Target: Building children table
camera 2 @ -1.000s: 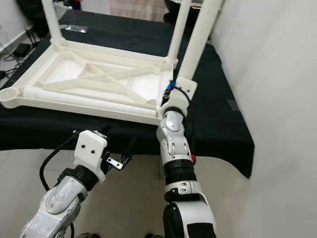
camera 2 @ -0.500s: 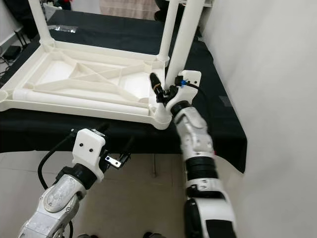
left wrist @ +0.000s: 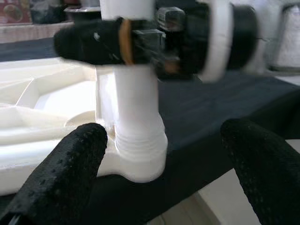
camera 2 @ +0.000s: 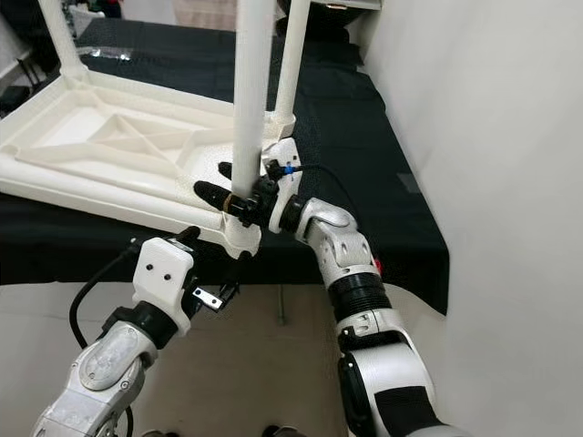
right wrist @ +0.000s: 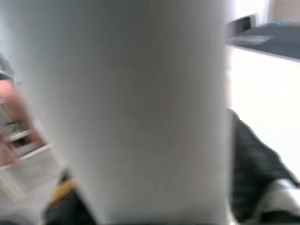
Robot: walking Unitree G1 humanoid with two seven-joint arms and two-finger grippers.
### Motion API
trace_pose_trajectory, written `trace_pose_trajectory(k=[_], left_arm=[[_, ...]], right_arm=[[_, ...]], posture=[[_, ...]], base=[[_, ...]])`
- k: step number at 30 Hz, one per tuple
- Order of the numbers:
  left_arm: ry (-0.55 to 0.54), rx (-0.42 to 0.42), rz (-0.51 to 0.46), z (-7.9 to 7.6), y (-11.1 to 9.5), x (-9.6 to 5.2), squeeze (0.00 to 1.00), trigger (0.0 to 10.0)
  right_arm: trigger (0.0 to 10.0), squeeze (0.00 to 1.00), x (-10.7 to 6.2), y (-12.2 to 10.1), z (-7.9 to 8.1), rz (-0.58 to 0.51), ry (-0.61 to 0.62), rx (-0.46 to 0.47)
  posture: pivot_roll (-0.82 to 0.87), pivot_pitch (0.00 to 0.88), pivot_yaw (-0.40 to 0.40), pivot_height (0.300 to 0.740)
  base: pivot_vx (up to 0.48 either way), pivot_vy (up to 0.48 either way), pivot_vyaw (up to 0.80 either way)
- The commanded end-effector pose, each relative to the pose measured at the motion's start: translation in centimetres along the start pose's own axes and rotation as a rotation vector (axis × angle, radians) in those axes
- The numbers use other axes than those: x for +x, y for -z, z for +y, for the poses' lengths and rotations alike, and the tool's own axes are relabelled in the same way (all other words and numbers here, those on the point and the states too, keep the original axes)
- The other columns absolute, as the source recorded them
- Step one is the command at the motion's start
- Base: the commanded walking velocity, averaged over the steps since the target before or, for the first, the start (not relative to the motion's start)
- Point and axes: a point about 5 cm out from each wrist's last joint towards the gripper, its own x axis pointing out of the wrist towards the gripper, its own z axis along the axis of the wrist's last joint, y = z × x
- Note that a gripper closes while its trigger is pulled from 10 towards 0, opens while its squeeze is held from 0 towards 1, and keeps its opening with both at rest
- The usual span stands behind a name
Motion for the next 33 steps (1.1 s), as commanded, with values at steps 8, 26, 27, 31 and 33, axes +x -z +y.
trace_pose_trajectory(k=[8,26,27,31,33], left_arm=[[0.013,0.004,0.003,-0.3,0.0,-0.1,0.00,10.0],[0.023,0.003,-0.002,-0.5,0.1,0.0,0.00,10.0],[0.023,0.003,-0.002,-0.5,0.1,0.0,0.00,10.0],[0.020,0.003,-0.005,-0.5,0.0,0.1,0.00,10.0],[0.021,0.003,-0.007,-0.5,0.0,0.1,0.00,10.0]], right_arm=[[0.0,0.00,-3.8,-0.3,-5.7,0.026,0.760,-0.073],[10.0,1.00,-3.9,-0.1,-3.8,-0.173,1.048,0.023],[10.0,1.00,-3.9,-0.1,-3.8,-0.173,1.048,0.023],[10.0,0.00,-2.2,-1.2,-2.4,-0.189,0.680,0.001],[10.0,0.00,-2.0,-1.2,-1.8,-0.165,0.507,0.008]], posture=[[0.12,0.167,-0.127,0.740],[0.12,0.152,-0.125,0.740],[0.12,0.152,-0.125,0.740],[0.11,0.142,-0.125,0.740],[0.11,0.142,-0.125,0.740]], base=[[0.000,0.000,0.00],[0.000,0.000,0.00],[0.000,0.000,0.00],[0.000,0.000,0.00],[0.000,0.000,0.00]])
